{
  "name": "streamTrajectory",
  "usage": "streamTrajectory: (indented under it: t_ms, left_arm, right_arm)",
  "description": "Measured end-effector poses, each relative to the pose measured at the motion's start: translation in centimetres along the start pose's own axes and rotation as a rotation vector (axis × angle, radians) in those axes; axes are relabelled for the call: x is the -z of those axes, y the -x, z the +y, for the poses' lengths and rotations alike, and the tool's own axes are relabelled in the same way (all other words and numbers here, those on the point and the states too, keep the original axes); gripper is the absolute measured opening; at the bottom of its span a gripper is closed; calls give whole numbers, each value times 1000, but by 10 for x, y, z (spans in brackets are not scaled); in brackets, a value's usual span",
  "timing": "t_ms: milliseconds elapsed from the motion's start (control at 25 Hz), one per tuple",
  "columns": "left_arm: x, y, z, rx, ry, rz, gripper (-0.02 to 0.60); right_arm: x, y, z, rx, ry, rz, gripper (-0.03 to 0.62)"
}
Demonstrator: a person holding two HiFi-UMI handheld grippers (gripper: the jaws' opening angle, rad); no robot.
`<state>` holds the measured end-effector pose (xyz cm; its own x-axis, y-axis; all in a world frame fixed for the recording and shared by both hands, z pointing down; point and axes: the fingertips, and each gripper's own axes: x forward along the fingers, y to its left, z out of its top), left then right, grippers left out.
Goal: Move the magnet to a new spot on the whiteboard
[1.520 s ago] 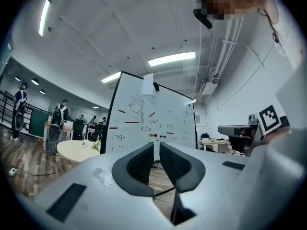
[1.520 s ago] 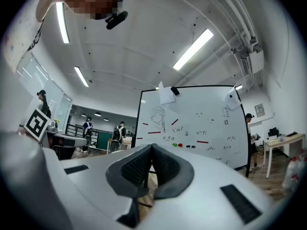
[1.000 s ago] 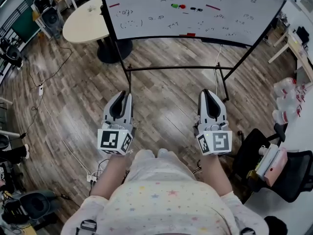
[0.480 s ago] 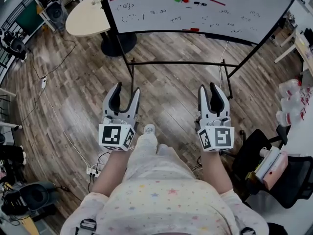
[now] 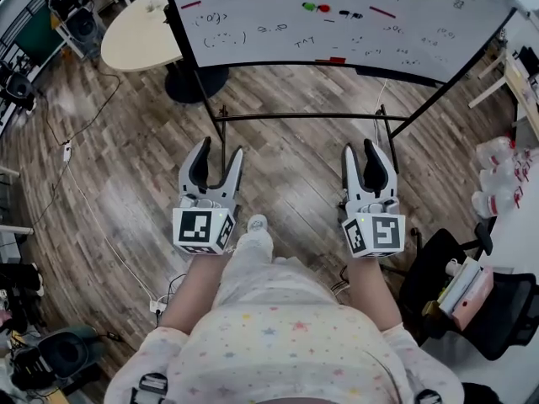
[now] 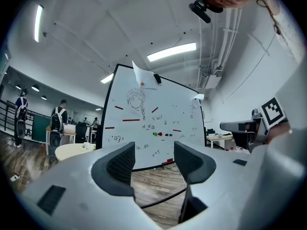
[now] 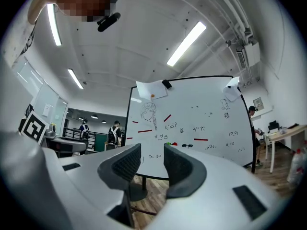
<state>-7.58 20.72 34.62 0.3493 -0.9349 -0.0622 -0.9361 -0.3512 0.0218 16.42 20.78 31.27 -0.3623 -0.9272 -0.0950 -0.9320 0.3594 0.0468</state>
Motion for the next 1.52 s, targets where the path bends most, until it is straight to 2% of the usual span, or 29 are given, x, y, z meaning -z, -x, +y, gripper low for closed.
streamTrajectory:
  t_ms: [320, 560, 720, 880, 1120, 1520]
  left_arm:
    - [-9, -71, 66, 29, -6, -21, 233]
    - [0, -107, 103, 54, 8, -6, 233]
    - [8, -129, 122, 44, 15, 8, 233]
    - [23, -156, 128, 43, 30, 33, 233]
    - [33, -199, 132, 18, 25, 47, 233]
    - [25, -307, 134, -60, 13, 15, 233]
  right_arm:
    - [-6, -91, 6, 31, 14, -25, 152]
    - [8, -138, 12, 47, 11, 7, 157]
    - [18, -163, 10, 49, 8, 31, 157]
    - [31, -189, -4, 52, -9, 54, 158]
    - [43, -235, -28, 9, -14, 45, 158]
    - [40, -330, -103, -66, 10, 18, 163]
